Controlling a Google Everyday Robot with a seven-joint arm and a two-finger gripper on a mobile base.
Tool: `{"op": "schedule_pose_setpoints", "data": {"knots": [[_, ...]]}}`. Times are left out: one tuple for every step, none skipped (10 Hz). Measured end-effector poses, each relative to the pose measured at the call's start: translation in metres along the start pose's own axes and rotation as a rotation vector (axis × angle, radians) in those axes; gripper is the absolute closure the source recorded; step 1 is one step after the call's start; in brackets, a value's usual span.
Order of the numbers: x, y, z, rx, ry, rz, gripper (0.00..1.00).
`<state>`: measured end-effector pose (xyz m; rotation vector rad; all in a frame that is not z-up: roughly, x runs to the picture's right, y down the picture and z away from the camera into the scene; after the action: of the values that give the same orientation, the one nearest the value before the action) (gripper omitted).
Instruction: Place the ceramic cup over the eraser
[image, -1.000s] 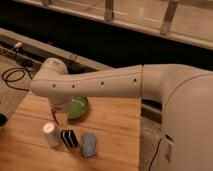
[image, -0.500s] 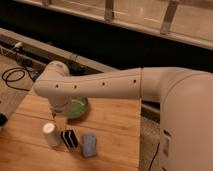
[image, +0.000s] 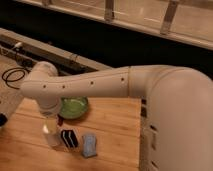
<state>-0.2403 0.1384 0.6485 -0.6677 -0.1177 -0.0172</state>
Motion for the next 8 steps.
{"op": "schedule_pose_setpoints", "data": {"knots": [[-0.011, 0.001, 0.005, 0.0, 0.007, -0.023, 0.24], [-0.026, 0.003, 0.01, -0.009, 0.005, -0.044, 0.24], [-0.038, 0.003, 0.016, -0.012, 0.009, -0.068, 0.24], [-0.049, 0.005, 0.023, -0.026, 0.006, -0.088, 0.24], [-0.051, 0.004, 0.032, -0.037, 0.014, -0.096, 0.24], [-0.051, 0.005, 0.041, -0.053, 0.014, -0.097, 0.24], [-0.051, 0.005, 0.05, -0.067, 0.013, -0.095, 0.24], [-0.05, 0.006, 0.059, -0.084, 0.009, -0.091, 0.24]]}}
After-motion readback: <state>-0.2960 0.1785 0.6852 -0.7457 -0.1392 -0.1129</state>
